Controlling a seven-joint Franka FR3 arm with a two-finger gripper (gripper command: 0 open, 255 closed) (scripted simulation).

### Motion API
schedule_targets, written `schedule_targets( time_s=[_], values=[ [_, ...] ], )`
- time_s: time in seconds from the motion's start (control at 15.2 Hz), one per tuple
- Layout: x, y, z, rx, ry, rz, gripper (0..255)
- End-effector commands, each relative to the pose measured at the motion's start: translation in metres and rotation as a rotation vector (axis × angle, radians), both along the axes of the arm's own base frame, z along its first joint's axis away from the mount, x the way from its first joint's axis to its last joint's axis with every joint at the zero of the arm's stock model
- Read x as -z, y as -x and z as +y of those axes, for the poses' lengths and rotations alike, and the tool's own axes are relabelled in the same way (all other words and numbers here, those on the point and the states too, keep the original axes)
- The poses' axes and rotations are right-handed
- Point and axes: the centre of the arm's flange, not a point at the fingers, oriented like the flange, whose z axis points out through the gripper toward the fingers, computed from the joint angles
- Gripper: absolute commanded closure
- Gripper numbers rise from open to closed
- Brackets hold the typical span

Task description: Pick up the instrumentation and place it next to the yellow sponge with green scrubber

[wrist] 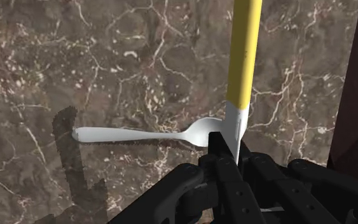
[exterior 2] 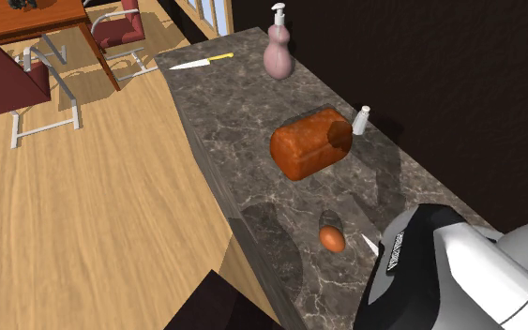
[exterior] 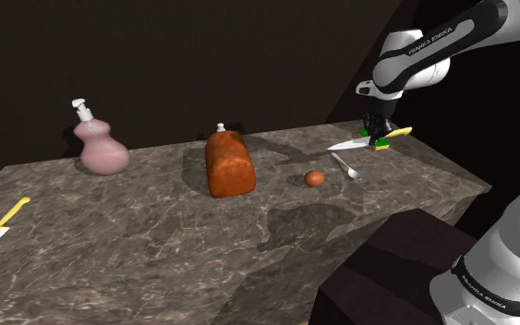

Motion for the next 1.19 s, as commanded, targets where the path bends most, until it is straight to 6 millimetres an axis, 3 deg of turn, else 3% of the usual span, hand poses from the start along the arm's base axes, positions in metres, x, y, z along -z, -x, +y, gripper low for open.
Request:
schedule_targets(
  time_s=[0.0, 1.12],
  values=[
    [0.009, 0.003, -0.008, -0.002, 0.000, 0.000, 255],
    [0.099, 0.003, -0.008, -0.002, 0.000, 0.000, 255]
  ],
)
